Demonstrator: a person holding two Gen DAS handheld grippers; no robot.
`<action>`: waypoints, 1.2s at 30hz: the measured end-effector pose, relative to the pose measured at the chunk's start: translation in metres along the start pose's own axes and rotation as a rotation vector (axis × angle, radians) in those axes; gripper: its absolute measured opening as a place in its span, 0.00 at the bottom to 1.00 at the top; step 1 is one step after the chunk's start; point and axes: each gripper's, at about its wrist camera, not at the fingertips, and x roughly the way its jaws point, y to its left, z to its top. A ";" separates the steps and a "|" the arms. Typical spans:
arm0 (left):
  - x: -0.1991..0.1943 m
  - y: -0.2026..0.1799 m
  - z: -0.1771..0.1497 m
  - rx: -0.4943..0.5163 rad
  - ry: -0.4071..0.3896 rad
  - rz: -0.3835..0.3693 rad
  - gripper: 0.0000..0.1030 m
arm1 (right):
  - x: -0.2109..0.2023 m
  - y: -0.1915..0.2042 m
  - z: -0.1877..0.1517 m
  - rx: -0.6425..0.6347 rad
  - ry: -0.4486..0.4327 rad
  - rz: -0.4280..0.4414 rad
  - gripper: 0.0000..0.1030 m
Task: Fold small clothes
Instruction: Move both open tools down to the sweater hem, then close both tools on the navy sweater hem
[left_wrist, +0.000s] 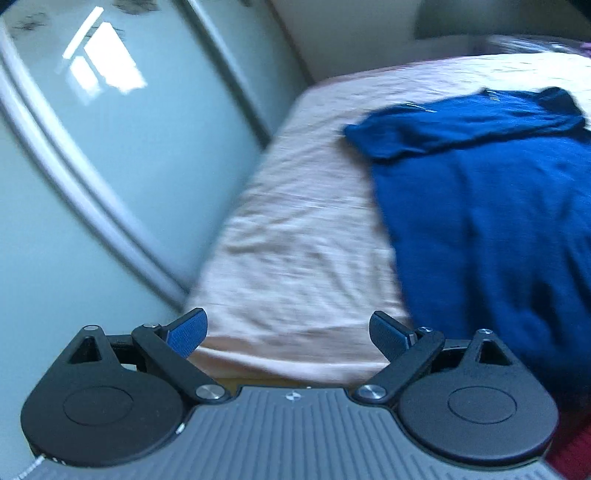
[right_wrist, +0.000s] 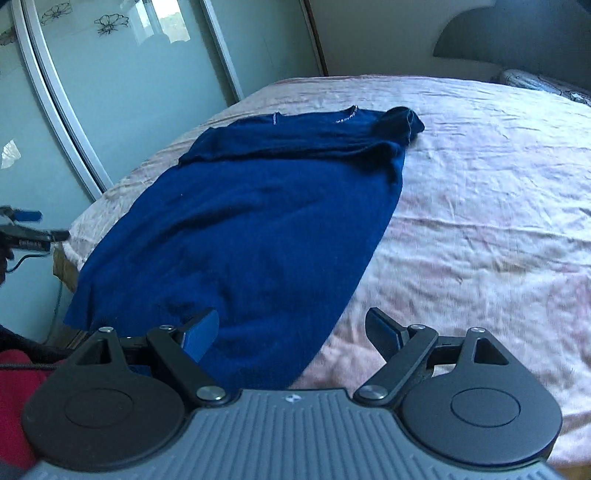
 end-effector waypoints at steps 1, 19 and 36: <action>-0.001 0.007 0.001 -0.014 -0.005 0.008 0.93 | -0.002 0.000 -0.001 0.002 0.002 0.005 0.84; 0.021 -0.035 -0.055 0.106 0.035 -0.622 0.92 | -0.006 -0.003 -0.028 0.089 0.109 0.165 0.73; 0.016 -0.040 -0.052 0.034 0.100 -0.629 0.45 | 0.018 0.004 -0.042 0.202 0.144 0.321 0.27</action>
